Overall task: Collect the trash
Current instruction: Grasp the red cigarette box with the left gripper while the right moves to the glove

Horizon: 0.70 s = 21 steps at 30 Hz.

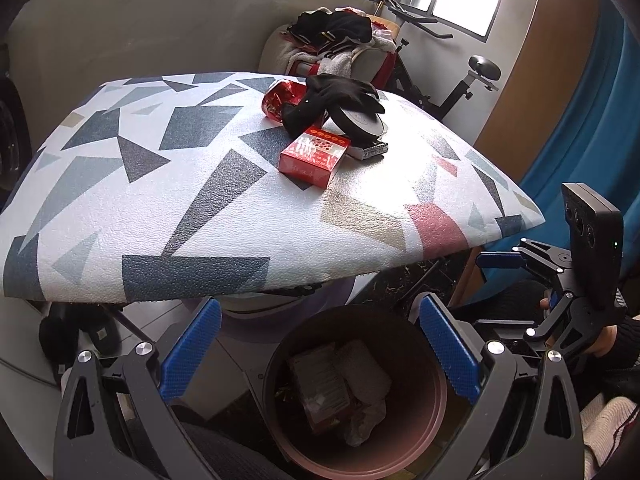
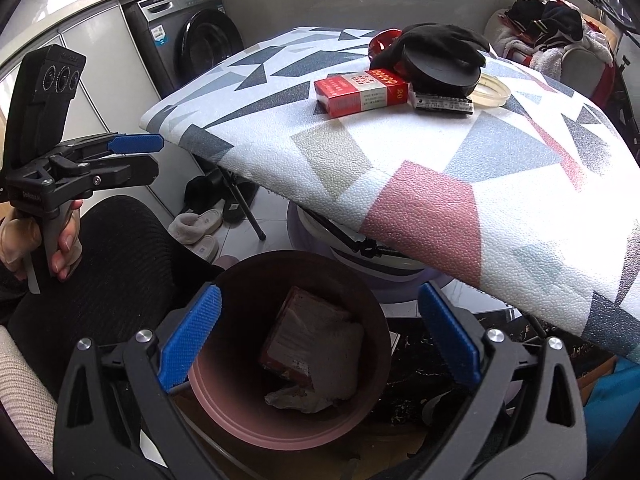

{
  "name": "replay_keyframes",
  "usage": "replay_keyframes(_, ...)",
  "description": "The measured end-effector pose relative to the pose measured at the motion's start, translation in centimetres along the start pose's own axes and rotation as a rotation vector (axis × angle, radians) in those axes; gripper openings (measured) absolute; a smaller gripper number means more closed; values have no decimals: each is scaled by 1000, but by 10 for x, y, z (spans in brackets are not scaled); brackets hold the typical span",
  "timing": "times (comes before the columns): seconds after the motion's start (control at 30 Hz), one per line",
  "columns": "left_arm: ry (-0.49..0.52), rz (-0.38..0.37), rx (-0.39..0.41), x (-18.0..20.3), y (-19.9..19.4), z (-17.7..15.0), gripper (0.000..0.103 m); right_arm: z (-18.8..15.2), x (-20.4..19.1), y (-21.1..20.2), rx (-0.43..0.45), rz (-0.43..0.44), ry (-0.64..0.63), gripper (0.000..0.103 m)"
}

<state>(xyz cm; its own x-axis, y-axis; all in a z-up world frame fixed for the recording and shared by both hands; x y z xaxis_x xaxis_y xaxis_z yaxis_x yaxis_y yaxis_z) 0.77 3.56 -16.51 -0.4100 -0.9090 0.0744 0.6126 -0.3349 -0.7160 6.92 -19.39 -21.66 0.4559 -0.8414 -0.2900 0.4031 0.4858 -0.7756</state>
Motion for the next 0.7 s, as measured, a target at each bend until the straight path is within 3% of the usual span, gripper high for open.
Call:
replay_keyframes(0.23, -17, 44, -15, -5, 3, 5, 97, 9, 10, -12, 70, -49, 39, 97)
replay_keyframes(0.4, -11, 67, -16, -12, 10, 20, 97, 23, 23, -21, 125, -160, 68, 97)
replay_keyframes(0.53, 93, 110, 14, -6, 20, 49, 97, 33, 40, -29, 167, -136, 108, 97)
replay_keyframes(0.7, 164, 40, -27, -1, 51, 89, 97, 43, 65, -35, 172, -107, 198, 97)
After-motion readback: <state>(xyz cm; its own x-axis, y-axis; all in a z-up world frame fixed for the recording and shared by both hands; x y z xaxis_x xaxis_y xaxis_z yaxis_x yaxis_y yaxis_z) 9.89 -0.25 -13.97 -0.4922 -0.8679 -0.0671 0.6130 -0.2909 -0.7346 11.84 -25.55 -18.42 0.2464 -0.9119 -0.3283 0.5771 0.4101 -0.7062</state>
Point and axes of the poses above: each gripper's, at about its wrist camera, not at the fingertips, and y roughly the way its jaws point, x to its right, z to its top, the point moved 1 cm from there along y, roughly the way its jaws point, and after that the axes turned 12 degrees about y, right-handed, at the moved point
